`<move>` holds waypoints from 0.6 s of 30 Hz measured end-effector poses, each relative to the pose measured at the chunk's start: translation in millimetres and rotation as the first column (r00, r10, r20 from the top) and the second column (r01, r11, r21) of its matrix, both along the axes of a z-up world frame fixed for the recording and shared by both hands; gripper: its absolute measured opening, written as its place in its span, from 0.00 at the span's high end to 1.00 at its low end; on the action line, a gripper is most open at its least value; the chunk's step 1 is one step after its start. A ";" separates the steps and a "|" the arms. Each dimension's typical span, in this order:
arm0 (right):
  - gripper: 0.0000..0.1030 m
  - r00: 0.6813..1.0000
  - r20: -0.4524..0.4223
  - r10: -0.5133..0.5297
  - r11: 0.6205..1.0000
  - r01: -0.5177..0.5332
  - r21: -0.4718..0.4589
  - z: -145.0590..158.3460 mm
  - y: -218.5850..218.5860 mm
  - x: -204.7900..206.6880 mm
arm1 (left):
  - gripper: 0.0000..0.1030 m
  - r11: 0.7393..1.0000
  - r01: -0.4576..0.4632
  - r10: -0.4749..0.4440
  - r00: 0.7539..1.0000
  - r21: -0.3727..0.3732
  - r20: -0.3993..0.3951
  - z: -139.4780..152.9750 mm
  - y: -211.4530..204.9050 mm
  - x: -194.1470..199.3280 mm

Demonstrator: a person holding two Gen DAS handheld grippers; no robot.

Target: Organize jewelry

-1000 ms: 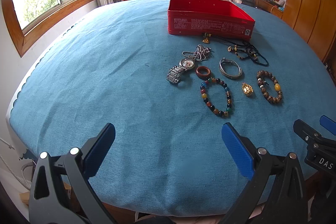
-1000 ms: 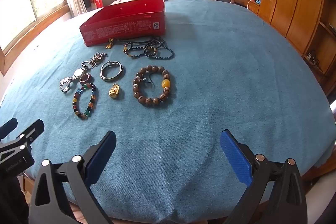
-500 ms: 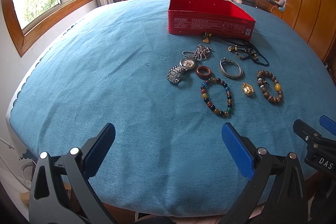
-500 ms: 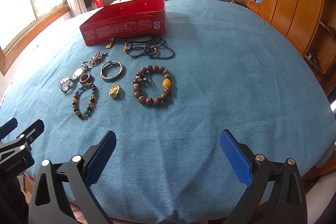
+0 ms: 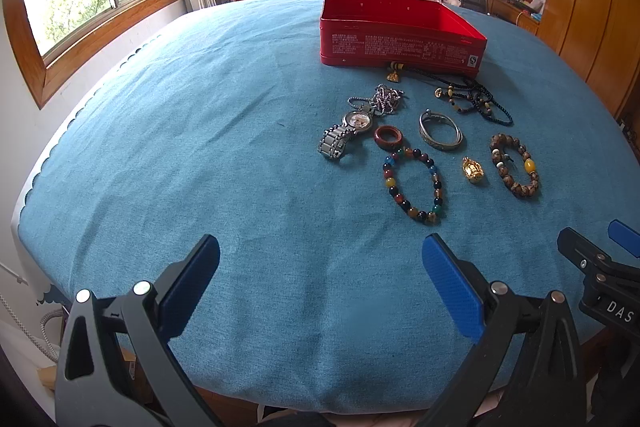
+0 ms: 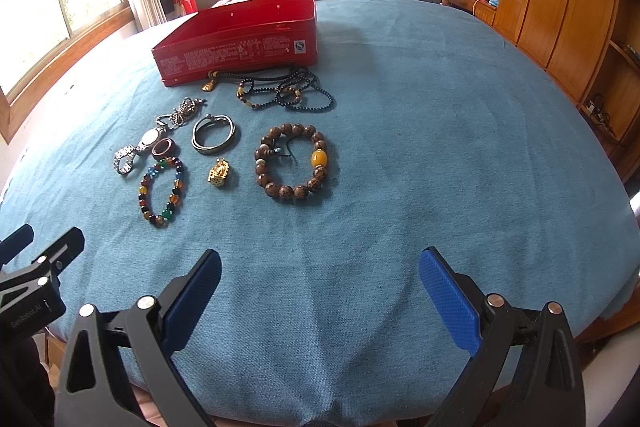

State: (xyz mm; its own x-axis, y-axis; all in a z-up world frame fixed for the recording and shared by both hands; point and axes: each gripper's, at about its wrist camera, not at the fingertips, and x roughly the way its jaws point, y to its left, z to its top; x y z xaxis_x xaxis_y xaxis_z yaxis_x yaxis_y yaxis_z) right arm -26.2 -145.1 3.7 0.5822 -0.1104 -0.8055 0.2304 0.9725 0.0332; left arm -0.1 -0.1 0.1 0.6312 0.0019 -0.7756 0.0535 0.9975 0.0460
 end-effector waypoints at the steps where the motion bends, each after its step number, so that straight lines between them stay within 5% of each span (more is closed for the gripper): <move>1: 0.04 1.000 0.000 0.000 1.000 0.000 0.001 0.1 -0.2 -0.1 | 0.03 1.000 0.000 0.000 1.000 0.000 0.001 0.0 0.0 0.0; 18: 0.04 1.000 -0.003 0.000 1.000 0.000 0.002 -1.1 1.2 1.2 | 0.03 1.000 0.000 0.000 1.000 0.000 0.001 0.0 0.0 0.0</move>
State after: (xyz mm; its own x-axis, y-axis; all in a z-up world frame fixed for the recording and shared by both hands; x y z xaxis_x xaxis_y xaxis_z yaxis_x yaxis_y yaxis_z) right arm -25.1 -143.9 2.6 0.5801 -0.1087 -0.8073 0.2304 0.9725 0.0346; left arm -0.1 -0.1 0.1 0.6317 0.0024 -0.7752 0.0533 0.9975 0.0465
